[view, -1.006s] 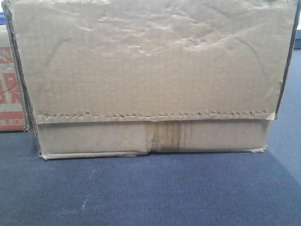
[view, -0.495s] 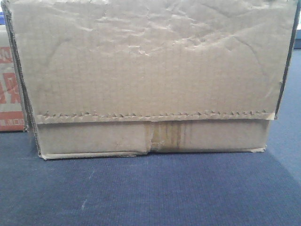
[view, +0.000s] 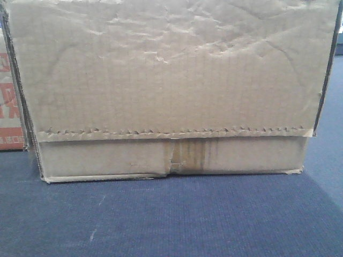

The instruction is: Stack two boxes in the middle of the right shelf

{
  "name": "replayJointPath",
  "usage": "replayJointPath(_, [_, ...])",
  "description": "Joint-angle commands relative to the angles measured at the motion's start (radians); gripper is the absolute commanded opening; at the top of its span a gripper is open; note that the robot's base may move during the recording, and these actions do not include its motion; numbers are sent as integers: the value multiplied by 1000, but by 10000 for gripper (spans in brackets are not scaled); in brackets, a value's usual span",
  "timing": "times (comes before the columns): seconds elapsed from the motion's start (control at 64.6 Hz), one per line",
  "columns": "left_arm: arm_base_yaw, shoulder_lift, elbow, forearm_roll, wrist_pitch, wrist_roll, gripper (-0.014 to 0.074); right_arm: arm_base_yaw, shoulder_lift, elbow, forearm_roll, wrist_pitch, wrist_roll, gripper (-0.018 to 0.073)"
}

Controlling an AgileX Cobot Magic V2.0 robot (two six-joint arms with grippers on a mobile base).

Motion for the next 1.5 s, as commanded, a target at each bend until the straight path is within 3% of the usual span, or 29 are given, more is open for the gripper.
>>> replayJointPath(0.0, [-3, 100, -149, 3, 127, -2, -62, 0, 76, -121, -1, 67, -3, -140])
replayJointPath(0.108, [-5, 238, -318, 1, 255, -2, 133, 0, 216, -240, -1, 105, -3, 2])
replayJointPath(0.232, [-25, 371, -435, 6, 338, -2, 388, 0, 384, -335, -1, 108, -3, 291])
replayJointPath(0.402, [-68, 502, -455, 7, 379, -2, 554, 0, 577, -388, -1, 85, -3, 575])
replayJointPath(0.542, [-76, 617, -491, 7, 507, -2, 582, 2, 662, -388, -1, 66, -3, 570])
replayJointPath(0.743, [-76, 839, -702, 62, 785, -1, 581, 41, 686, -388, -1, 66, -3, 570])
replayJointPath(0.913, [-59, 1074, -936, 50, 1005, 128, 581, 68, 692, -388, -1, 60, -3, 570])
replayJointPath(0.975, [-23, 1136, -990, 9, 1031, 180, 581, 72, 692, -388, -3, 58, -3, 570])
replayJointPath(1.099, [117, 1249, -1061, -131, 1060, 292, 581, 72, 692, -388, -5, 56, -3, 570])
replayJointPath(1.238, [219, 1343, -1082, -152, 1038, 372, 581, 72, 692, -388, -5, 56, -3, 570])
replayJointPath(1.485, [242, 1527, -1082, -152, 980, 386, 581, 72, 692, -388, -5, 54, -3, 570])
